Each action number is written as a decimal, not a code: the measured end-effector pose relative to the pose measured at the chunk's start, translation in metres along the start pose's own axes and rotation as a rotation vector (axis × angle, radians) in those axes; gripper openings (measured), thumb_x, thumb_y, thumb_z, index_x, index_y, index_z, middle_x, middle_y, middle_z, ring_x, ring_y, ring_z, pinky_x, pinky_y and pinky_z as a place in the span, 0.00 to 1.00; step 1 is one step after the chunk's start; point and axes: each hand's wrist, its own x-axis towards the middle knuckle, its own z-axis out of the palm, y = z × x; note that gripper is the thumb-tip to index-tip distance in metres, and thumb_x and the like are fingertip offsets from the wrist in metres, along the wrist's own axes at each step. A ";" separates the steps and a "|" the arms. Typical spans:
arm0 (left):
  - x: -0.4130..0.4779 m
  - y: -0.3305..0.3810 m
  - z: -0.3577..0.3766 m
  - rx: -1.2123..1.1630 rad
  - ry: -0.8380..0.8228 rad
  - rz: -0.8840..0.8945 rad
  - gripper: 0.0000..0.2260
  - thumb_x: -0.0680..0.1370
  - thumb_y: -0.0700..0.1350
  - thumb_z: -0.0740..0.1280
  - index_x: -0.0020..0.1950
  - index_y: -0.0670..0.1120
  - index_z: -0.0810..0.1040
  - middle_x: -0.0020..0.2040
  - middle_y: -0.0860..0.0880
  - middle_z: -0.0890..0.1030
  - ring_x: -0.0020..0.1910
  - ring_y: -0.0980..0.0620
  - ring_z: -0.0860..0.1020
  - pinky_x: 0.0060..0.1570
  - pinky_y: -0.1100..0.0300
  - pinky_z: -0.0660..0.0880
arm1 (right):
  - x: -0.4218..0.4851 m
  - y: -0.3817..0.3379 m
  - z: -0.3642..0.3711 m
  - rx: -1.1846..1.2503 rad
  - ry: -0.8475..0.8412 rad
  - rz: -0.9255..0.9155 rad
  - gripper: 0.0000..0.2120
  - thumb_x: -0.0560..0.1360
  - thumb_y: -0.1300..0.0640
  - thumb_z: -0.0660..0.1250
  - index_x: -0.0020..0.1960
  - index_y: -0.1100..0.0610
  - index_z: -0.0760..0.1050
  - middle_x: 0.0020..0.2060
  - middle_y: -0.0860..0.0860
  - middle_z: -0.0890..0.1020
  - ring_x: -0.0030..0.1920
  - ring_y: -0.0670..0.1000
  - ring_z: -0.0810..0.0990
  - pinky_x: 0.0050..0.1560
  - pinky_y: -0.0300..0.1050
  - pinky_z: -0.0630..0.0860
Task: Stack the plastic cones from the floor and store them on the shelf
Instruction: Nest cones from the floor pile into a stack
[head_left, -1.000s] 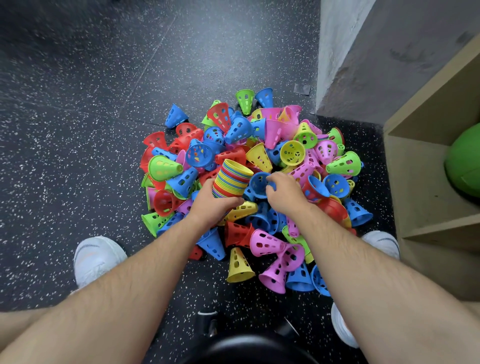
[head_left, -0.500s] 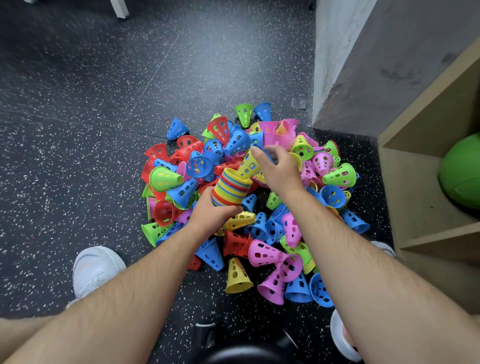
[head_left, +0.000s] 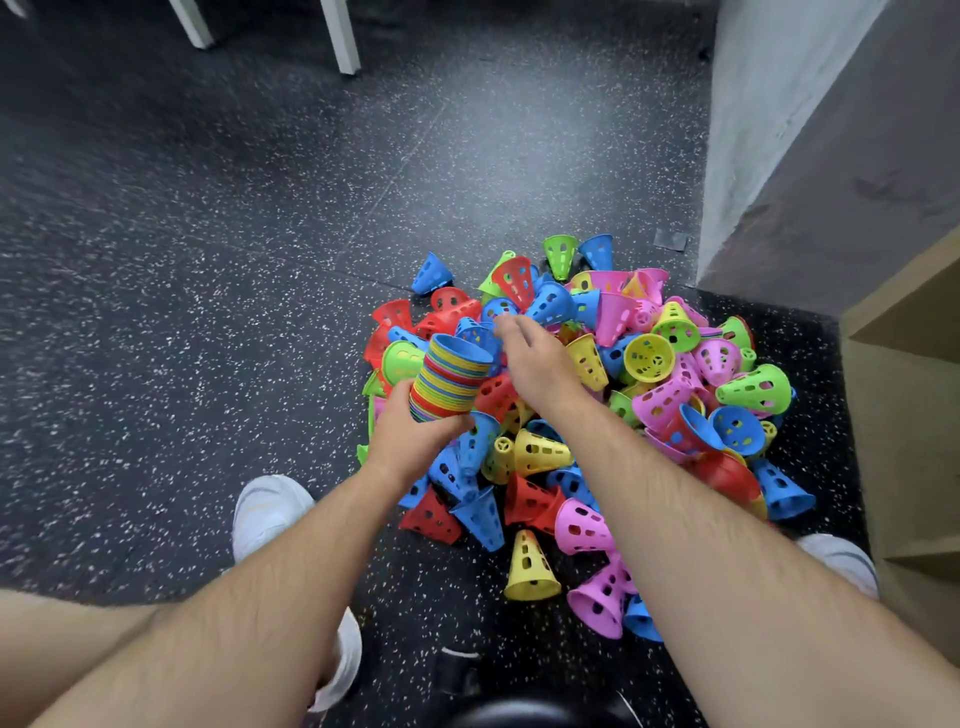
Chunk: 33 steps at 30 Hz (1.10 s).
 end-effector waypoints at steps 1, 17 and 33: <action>0.000 -0.001 -0.011 0.005 0.039 0.003 0.23 0.67 0.39 0.82 0.56 0.46 0.76 0.43 0.51 0.81 0.31 0.65 0.77 0.33 0.71 0.73 | 0.004 -0.003 0.005 -0.049 0.023 -0.021 0.17 0.83 0.45 0.56 0.60 0.53 0.78 0.52 0.47 0.82 0.51 0.46 0.77 0.51 0.44 0.71; 0.010 -0.064 -0.095 -0.043 0.233 -0.179 0.29 0.56 0.51 0.80 0.54 0.51 0.75 0.45 0.51 0.83 0.42 0.54 0.81 0.42 0.60 0.75 | 0.067 -0.015 0.133 -1.149 -0.351 -0.423 0.35 0.75 0.39 0.68 0.78 0.42 0.57 0.71 0.56 0.69 0.69 0.60 0.68 0.68 0.56 0.65; 0.015 -0.066 -0.068 0.057 0.117 -0.215 0.26 0.60 0.51 0.83 0.52 0.55 0.73 0.44 0.50 0.84 0.37 0.51 0.81 0.39 0.54 0.76 | 0.054 -0.040 0.081 -0.111 -0.025 -0.198 0.25 0.70 0.53 0.76 0.59 0.57 0.66 0.47 0.50 0.74 0.41 0.47 0.73 0.39 0.34 0.70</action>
